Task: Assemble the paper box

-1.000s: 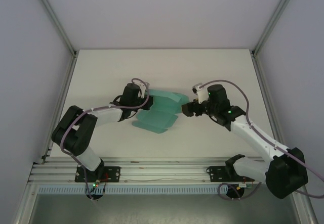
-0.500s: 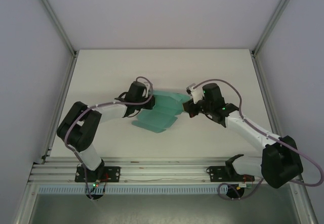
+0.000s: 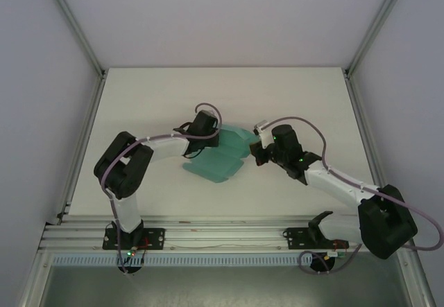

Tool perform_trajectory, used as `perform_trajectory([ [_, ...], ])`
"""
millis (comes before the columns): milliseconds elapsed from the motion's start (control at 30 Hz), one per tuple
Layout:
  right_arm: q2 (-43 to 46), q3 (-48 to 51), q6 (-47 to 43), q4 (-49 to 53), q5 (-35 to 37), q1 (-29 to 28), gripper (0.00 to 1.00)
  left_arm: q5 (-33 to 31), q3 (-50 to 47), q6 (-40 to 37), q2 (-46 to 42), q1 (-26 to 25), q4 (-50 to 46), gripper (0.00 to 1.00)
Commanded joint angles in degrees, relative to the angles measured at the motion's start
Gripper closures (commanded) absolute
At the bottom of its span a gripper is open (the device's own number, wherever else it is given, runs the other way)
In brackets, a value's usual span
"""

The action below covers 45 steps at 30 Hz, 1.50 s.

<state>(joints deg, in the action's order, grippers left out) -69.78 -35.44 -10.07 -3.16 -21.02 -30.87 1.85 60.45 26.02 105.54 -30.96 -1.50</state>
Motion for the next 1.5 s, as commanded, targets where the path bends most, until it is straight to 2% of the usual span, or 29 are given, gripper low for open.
perform_trajectory([
  [0, 0.02, -0.01, 1.12, 0.27, 1.46, -0.47, 1.00, -14.08, 0.82, 1.27, 3.43, 2.78, -10.43, 0.92],
  [33, -0.09, -0.14, 1.18, 0.12, 1.59, -0.53, 1.00, -12.31, 0.97, 0.28, 3.45, 2.51, -10.45, 0.80],
  [133, -0.10, -0.18, 0.78, -0.30, 1.09, -0.51, 1.00, -7.11, -1.56, -1.94, 0.71, 2.58, -6.79, 0.77],
  [267, -0.46, -0.19, 0.18, 0.15, 1.69, -0.53, 1.00, 0.89, -6.14, -3.84, -4.96, 2.92, -0.26, 0.56],
  [433, -0.62, -0.13, -0.56, 0.43, 0.21, -0.59, 1.00, 8.29, -9.84, -5.08, -10.04, 3.01, 6.04, 0.42],
  [600, -0.71, -0.06, 0.37, 0.45, 0.81, -0.54, 1.00, 13.55, -12.40, -4.25, -11.80, 4.16, 11.27, 0.37],
  [667, -0.88, 0.10, 0.57, 0.17, 0.41, -0.55, 1.00, 13.85, -13.18, -3.70, -11.62, 4.50, 12.86, 0.37],
  [900, -1.29, -0.17, 0.67, 0.54, 0.48, -0.57, 1.00, 9.37, -12.49, -4.40, -8.90, 4.75, 11.65, 0.60],
  [1033, -1.50, -0.41, 0.84, 0.61, 0.00, -0.49, 1.00, 8.46, -12.13, -4.81, -7.22, 4.70, 13.13, 0.61],
  [1100, -1.55, -0.34, 0.90, 0.78, 0.40, -0.53, 1.00, 8.28, -11.89, -4.29, -6.26, 4.77, 13.80, 0.69],
  [1200, -1.34, -0.13, 1.24, 0.74, 0.19, -0.50, 1.00, 4.97, -11.30, -3.10, -4.67, 4.77, 13.80, 0.77],
  [1267, -1.20, 0.07, 1.52, 0.85, 0.19, -0.52, 1.00, 3.02, -11.84, -1.81, -4.37, 4.76, 15.44, 0.88],
  [1400, -0.63, 0.79, 2.34, 0.70, 0.43, -0.57, 1.00, -2.32, -13.47, 0.07, -4.64, 4.51, 18.13, 1.00],
  [1467, -0.36, 1.19, 3.08, 0.28, 1.29, -0.52, 1.00, -6.57, -12.74, 0.47, -4.68, 3.94, 15.58, 1.00],
])
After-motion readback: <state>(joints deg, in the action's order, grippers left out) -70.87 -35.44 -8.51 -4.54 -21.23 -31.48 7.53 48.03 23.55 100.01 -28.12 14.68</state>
